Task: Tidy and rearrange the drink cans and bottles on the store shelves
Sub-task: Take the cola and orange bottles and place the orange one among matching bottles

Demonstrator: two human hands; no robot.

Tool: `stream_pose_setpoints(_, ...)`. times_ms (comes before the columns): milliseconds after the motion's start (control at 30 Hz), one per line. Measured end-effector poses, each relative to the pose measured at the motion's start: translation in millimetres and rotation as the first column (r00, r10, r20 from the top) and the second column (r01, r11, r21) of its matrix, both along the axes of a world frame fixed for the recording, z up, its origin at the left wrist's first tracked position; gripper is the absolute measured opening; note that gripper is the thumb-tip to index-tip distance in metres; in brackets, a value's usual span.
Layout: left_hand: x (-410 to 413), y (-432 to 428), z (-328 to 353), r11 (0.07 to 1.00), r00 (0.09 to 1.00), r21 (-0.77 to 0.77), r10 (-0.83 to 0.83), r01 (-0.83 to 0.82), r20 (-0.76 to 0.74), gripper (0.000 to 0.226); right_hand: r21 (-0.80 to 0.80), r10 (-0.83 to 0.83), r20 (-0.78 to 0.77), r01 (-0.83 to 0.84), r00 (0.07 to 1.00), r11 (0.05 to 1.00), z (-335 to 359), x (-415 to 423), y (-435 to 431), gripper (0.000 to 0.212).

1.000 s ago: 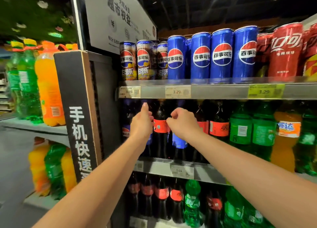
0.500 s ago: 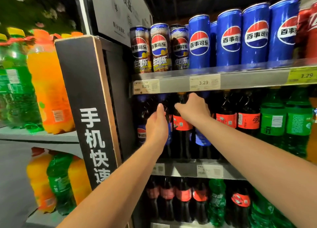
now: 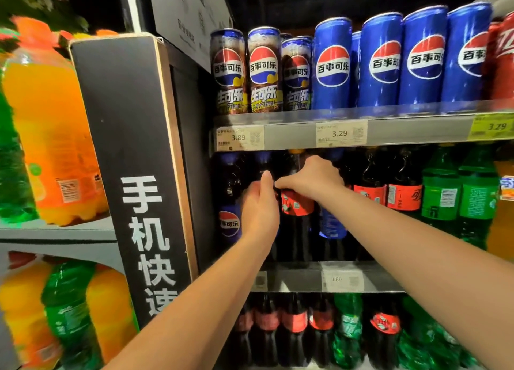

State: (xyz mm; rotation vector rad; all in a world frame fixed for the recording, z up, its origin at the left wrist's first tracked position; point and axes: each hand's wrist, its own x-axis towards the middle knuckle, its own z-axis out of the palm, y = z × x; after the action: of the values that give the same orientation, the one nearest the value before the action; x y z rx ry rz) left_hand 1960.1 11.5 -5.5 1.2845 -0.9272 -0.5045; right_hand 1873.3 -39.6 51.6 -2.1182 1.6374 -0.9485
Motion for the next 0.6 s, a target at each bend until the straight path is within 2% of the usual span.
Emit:
stream_pose_setpoints(233, 0.2, -3.8, -6.7, 1.000, 0.999, -0.007, 0.030, -0.031, -0.021, 0.037, -0.034, -0.002, -0.058, 0.000, 0.998, 0.999, -13.8, 0.7, -3.4, 0.052)
stream_pose_setpoints(367, -1.5, -6.2, -8.4, 0.998, 0.999, -0.052, 0.032, -0.031, 0.019, 0.040, -0.033, 0.041, -0.022, -0.042, 0.999, 0.999, -15.5, -1.2, -1.8, 0.063)
stream_pose_setpoints(500, -1.2, -10.1, -9.7, 0.998, 0.999, -0.060, 0.035, -0.035, 0.012, 0.053, -0.012, 0.085, -0.015, -0.085, 0.996, 0.996, -21.5, -1.6, 0.1, 0.071)
stream_pose_setpoints(600, -0.3, -11.5, -10.9, 0.999, 0.999, -0.052, 0.014, -0.016, -0.031, 0.046, 0.007, 0.061, 0.006, -0.062, 0.998, 0.998, -27.1, -1.6, -2.6, 0.075)
